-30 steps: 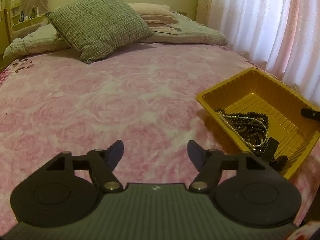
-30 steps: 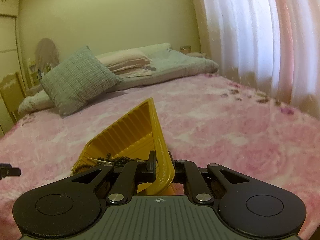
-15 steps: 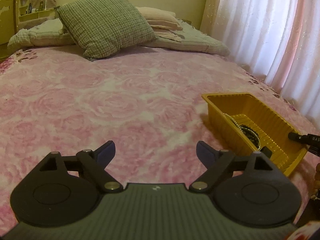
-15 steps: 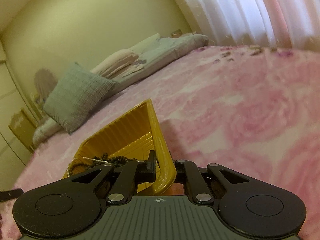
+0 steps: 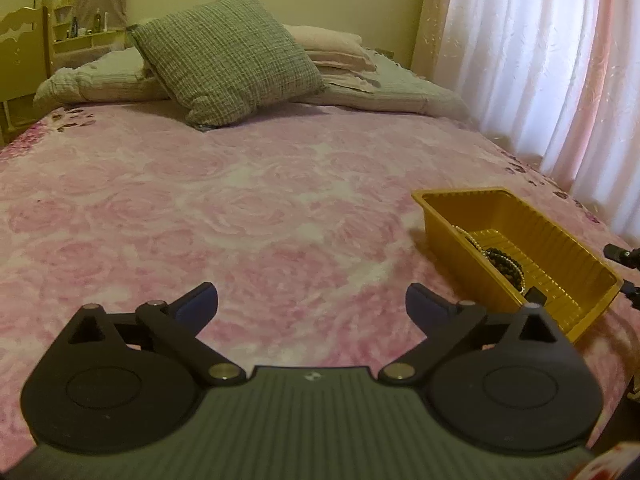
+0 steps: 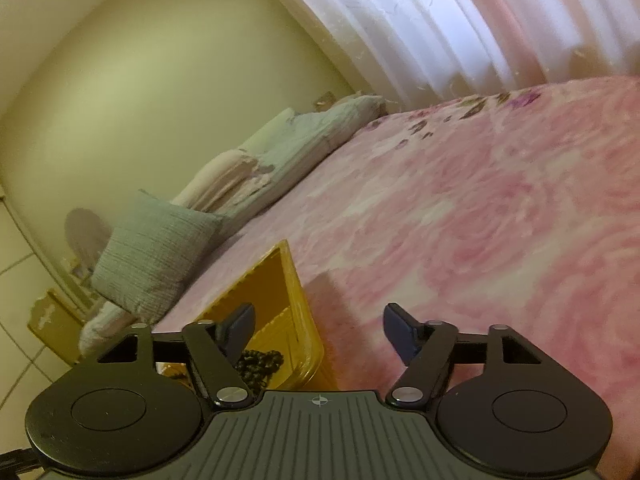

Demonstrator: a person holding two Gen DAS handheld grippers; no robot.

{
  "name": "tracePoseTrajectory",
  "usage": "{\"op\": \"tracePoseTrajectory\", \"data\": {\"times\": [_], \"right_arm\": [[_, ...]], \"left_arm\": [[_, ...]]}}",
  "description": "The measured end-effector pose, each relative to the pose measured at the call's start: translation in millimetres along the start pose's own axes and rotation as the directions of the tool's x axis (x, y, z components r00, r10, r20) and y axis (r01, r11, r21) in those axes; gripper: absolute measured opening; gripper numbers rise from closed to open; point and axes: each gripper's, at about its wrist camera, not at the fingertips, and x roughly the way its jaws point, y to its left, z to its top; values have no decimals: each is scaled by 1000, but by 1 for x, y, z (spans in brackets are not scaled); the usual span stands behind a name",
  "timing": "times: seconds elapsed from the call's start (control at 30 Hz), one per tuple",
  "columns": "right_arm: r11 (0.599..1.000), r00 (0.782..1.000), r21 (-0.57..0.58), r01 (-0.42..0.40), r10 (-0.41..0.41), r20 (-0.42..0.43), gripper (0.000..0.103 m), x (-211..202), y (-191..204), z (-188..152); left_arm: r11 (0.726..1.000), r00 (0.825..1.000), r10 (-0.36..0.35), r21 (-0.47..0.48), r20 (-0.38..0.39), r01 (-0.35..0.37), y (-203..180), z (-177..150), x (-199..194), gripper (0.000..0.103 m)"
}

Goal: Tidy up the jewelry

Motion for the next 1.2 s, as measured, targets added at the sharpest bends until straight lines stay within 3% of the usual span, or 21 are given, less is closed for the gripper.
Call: {"op": "tracePoseTrajectory", "data": {"times": [0.17, 0.3, 0.47, 0.63, 0.9, 1.2], "right_arm": [[991, 994, -75, 107, -109, -15, 81, -17, 33, 2], [970, 987, -201, 139, -153, -55, 83, -26, 72, -8], [932, 978, -344, 111, -164, -128, 83, -36, 113, -28], [898, 968, -434, 73, -169, -186, 83, -47, 139, -51], [887, 960, -460, 39, -161, -230, 83, -65, 152, -75], [875, 954, -484, 36, -174, -245, 83, -86, 163, -90]], "left_arm": [[999, 999, 36, -9, 0, -36, 0, -6, -16, 101], [998, 997, 66, -17, -30, -67, -2, -12, -29, 103], [997, 995, 73, -27, -66, -75, -10, -23, -46, 102], [999, 997, 36, 0, -74, -36, -24, -35, -69, 97], [998, 998, 1, 56, -59, 3, -46, -53, -95, 97], [996, 995, 58, -68, -87, -64, -50, -58, -110, 98]]}}
